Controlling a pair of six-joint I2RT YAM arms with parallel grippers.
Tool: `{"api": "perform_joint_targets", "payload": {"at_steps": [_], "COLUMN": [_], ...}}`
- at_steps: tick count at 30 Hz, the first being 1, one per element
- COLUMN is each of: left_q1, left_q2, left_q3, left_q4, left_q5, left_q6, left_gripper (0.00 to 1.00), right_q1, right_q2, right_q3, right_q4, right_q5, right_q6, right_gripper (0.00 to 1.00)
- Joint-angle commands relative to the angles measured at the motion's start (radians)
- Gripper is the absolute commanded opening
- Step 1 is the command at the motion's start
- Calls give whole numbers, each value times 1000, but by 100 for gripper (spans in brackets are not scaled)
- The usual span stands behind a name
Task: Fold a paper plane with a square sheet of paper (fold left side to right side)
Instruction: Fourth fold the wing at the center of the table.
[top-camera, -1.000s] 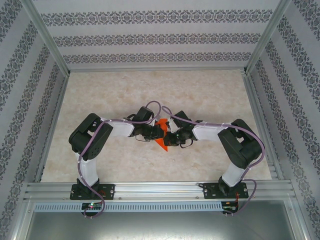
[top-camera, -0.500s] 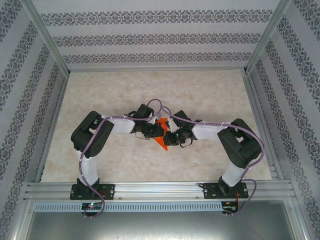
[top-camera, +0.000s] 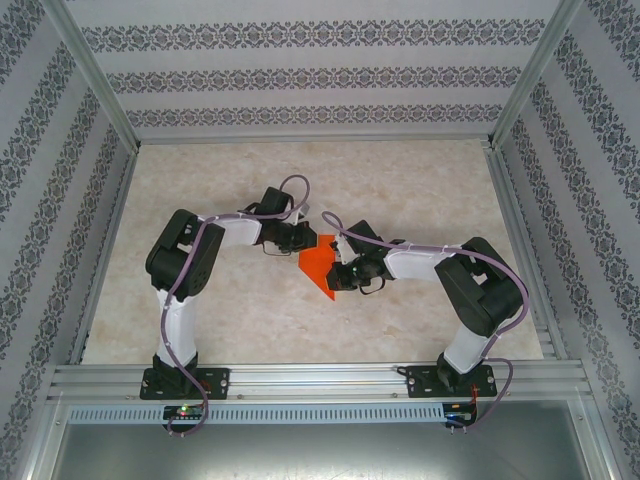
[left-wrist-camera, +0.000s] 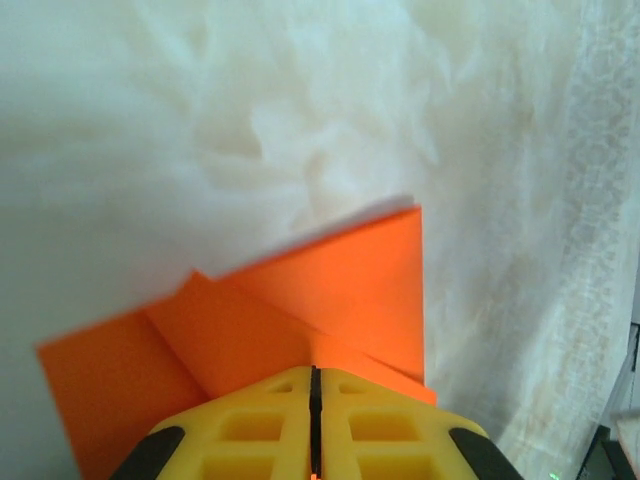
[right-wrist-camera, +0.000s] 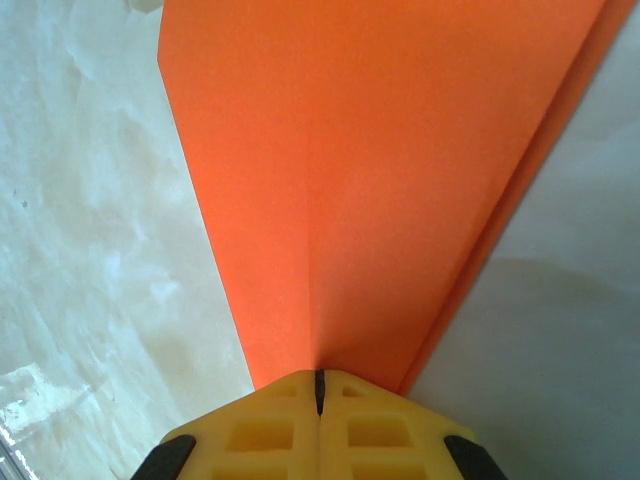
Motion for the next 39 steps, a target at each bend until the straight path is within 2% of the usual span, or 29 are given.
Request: {"api": "perform_joint_targets", "payload": {"at_steps": [1,18,25,28,31,35,39], "left_q1": [35,134,160,164,162,152,106], "left_q2": [36,146,98,15,-101,-260,-359], "left_q3": [41,228,250,198,95,-85,-230], "left_q4": [-32,-150,-169,-158,-107,-6,62], "left_q5": [-55,-64,-46,-55,-60,-56,-54], "left_q6": [56,116,115,112,76,-9,-96], "left_gripper": [11,12,17,20,29,34,39], "right_q1": [5,4,-1,-8,-21,-61,-126], "right_q2": [60,56,26,-14,-72,-184,-296], "right_q3": [-68,-71,-81,-82,-67,-69,-95], "right_q4": [-173,-179,-97,-8,52,101,119], "right_q5": [105,97,71,41,27,56,88], "right_q6": [-20,-21,6,38,53,48,24], "right_gripper": [0,0,0,8,17,32,47]}}
